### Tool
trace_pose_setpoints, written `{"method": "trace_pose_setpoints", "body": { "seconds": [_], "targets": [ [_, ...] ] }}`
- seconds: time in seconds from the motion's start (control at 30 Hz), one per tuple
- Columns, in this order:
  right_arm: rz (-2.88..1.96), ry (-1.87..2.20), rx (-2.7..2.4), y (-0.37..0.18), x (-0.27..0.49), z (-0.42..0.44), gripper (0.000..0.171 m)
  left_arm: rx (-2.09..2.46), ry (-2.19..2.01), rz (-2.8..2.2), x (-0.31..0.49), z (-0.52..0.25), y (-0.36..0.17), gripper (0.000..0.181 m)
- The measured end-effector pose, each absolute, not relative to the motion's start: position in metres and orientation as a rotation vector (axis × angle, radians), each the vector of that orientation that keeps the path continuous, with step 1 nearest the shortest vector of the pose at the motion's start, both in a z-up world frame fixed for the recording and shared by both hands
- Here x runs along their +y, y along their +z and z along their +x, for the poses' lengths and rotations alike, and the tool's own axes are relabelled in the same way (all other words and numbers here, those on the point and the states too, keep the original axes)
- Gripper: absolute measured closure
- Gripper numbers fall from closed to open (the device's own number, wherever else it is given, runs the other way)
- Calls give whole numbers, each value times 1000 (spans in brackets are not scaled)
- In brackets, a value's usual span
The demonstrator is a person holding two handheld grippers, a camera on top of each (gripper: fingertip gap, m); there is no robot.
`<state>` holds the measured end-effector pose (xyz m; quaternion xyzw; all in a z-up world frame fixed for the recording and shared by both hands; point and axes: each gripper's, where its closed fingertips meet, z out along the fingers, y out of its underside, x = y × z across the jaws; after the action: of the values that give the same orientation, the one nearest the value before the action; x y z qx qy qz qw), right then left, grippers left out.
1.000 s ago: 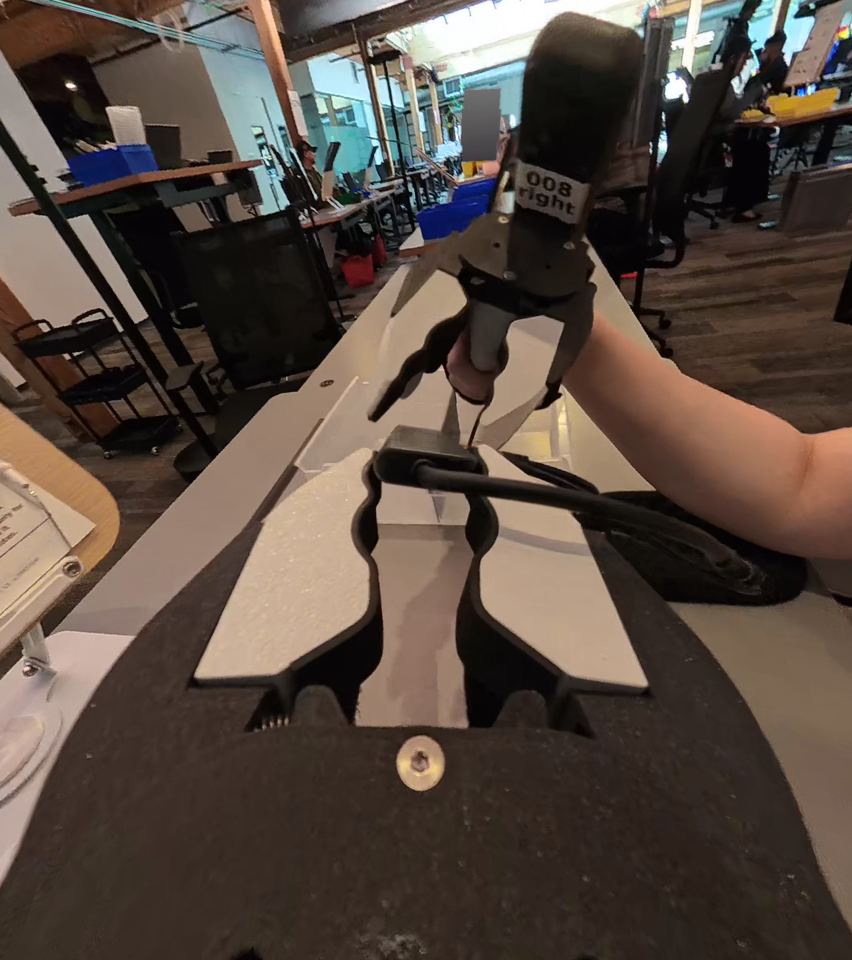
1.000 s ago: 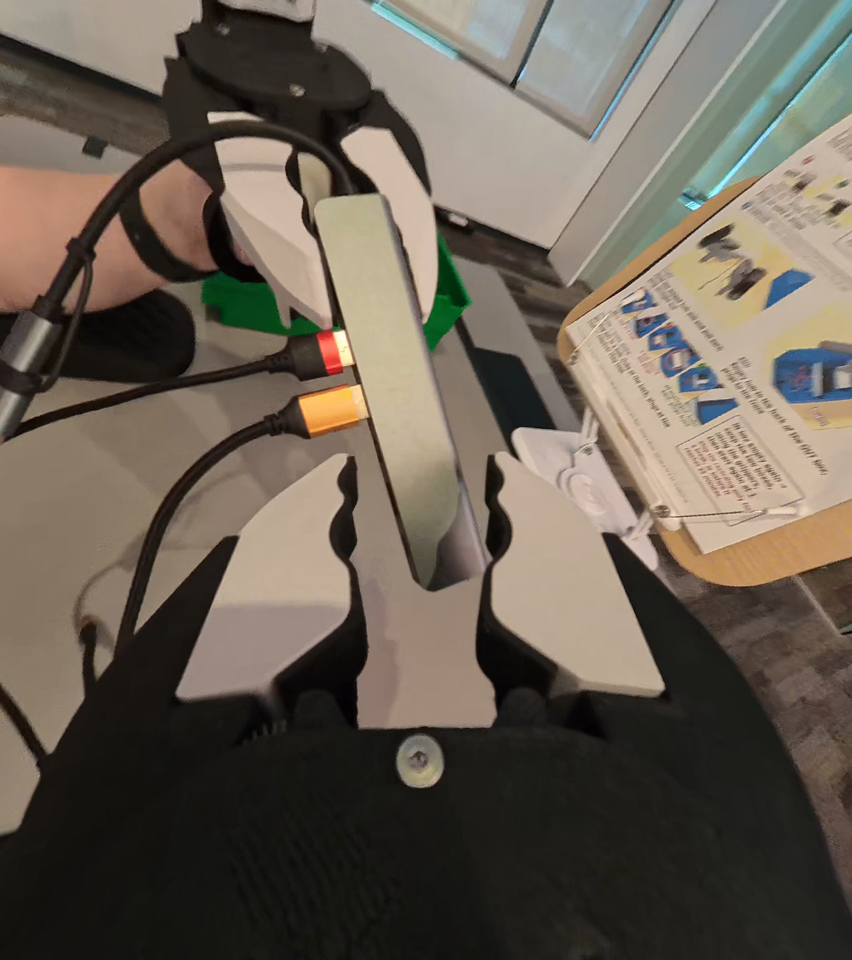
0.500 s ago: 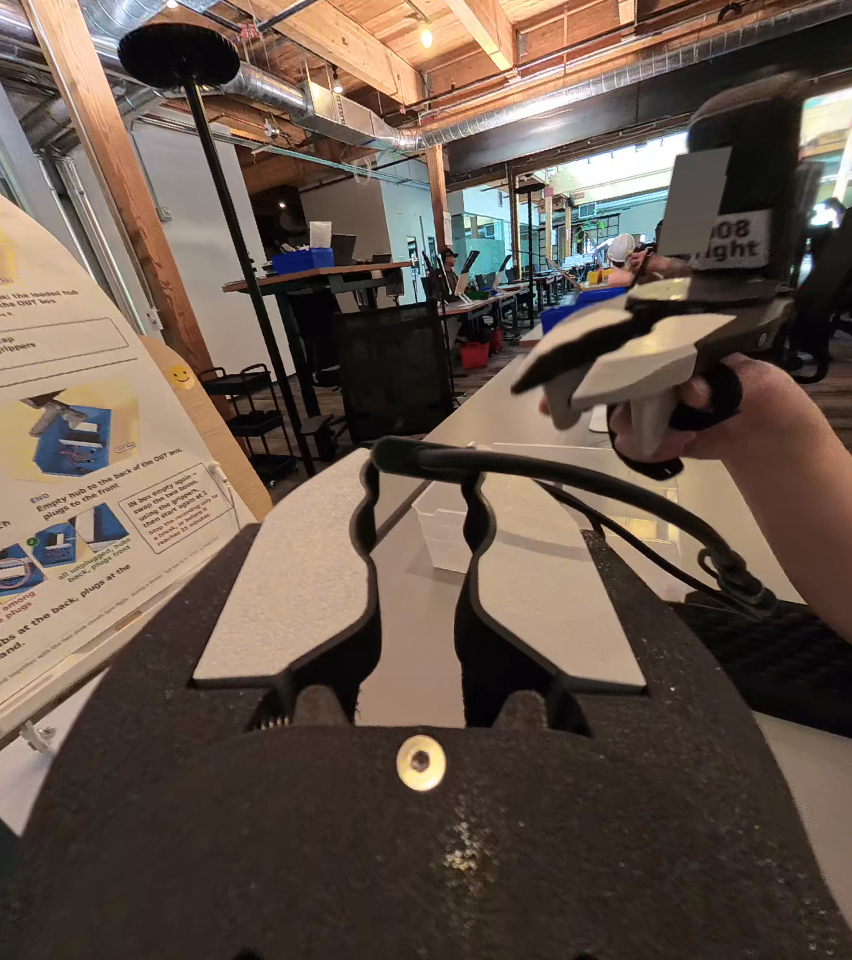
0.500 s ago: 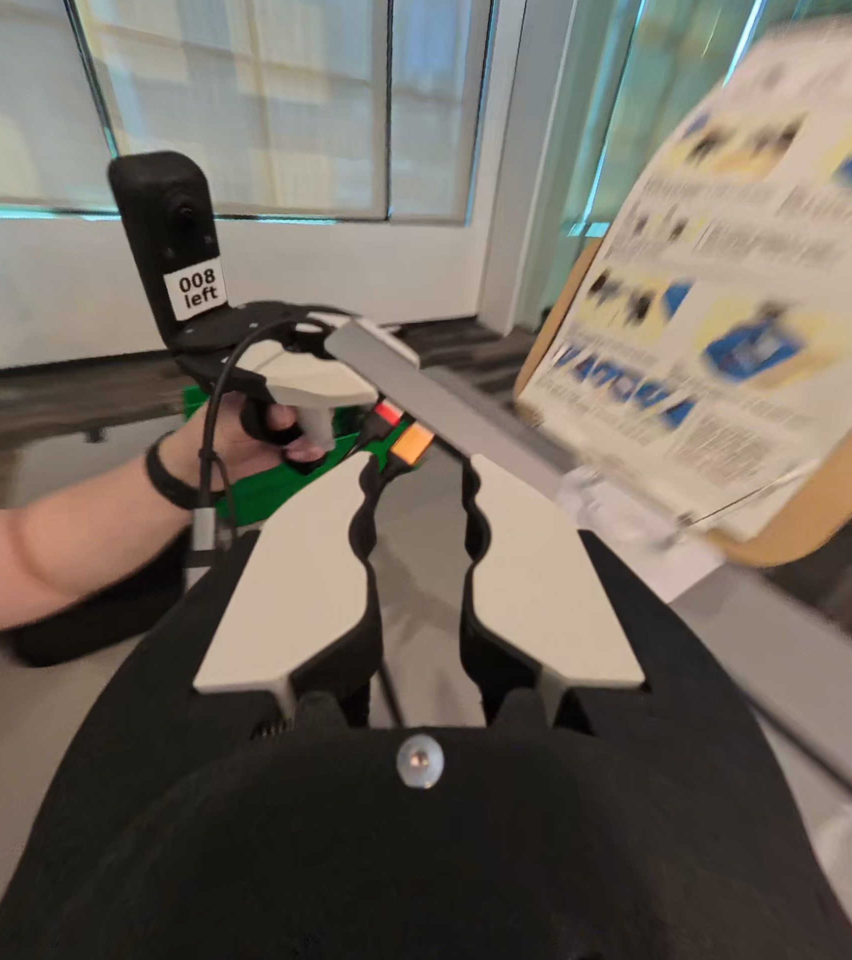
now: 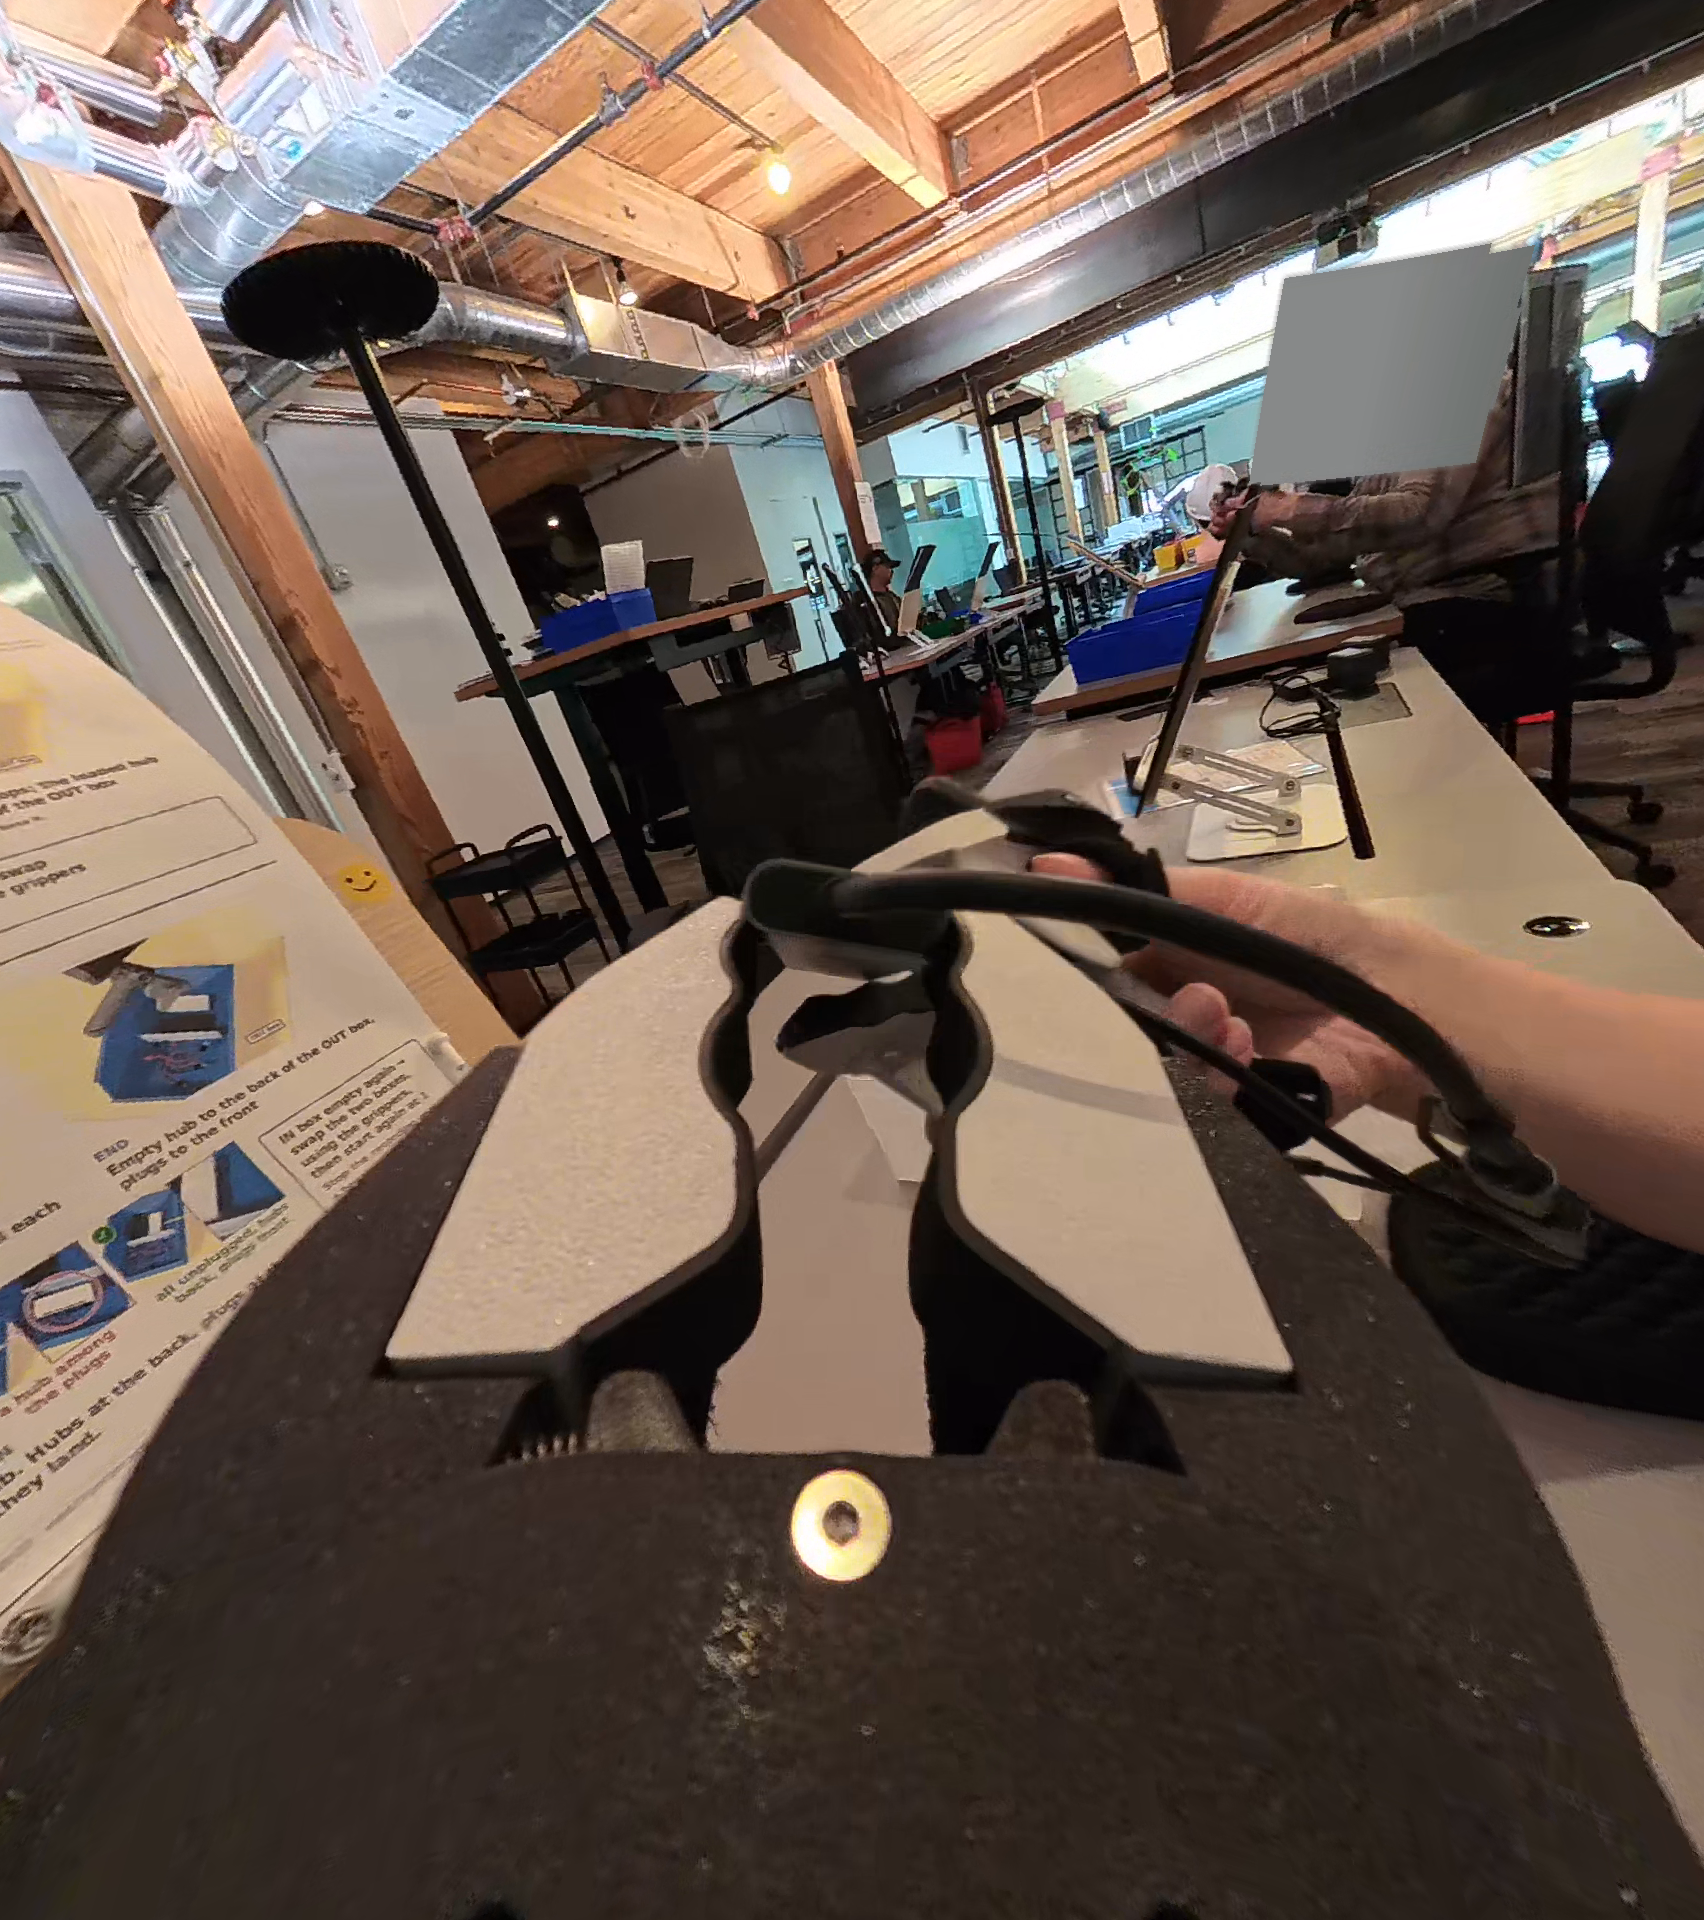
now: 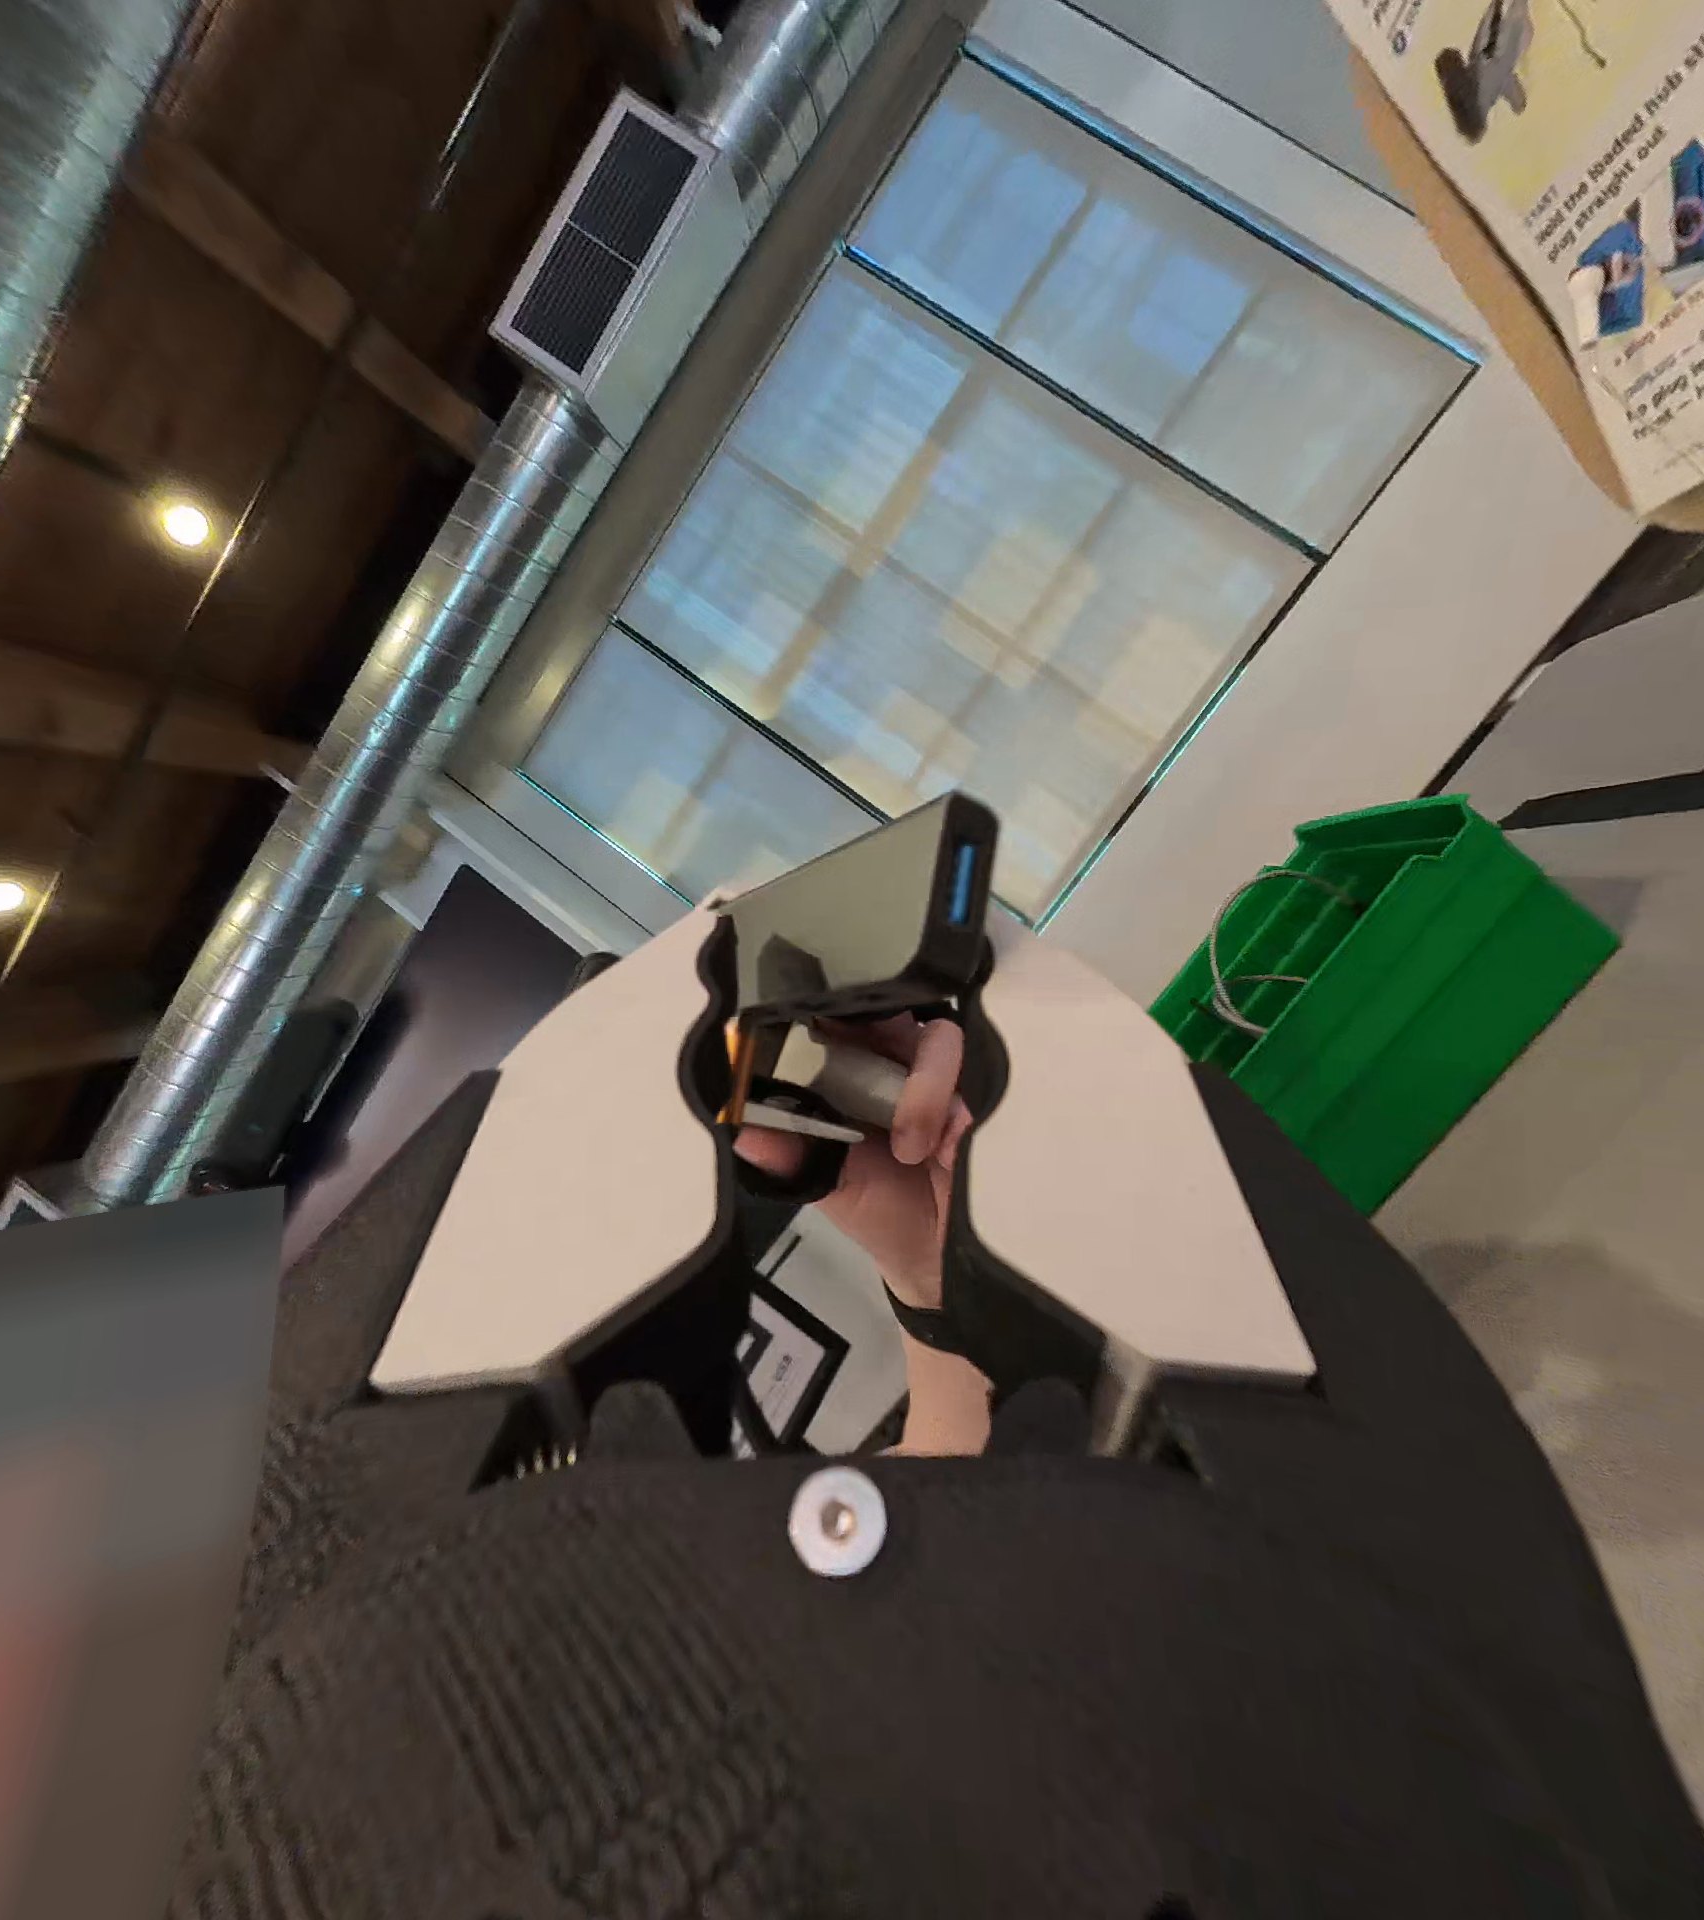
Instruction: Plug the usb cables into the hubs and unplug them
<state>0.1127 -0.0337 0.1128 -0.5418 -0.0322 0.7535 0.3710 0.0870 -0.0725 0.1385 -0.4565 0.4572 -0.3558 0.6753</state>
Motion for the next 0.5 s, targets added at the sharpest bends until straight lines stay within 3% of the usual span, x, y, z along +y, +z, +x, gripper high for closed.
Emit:
{"method": "trace_pose_setpoints", "body": {
  "seconds": [0.13, 0.5],
  "targets": [
    [-1281, 2101, -109, 125, -44, 117, 157, 1074, -814, -1038, -75, 89, 134, 151],
    [-1305, 2186, -17, 122, -43, 127, 156, 1234, -254, -869, -65, 84, 114, 145]
  ]
}}
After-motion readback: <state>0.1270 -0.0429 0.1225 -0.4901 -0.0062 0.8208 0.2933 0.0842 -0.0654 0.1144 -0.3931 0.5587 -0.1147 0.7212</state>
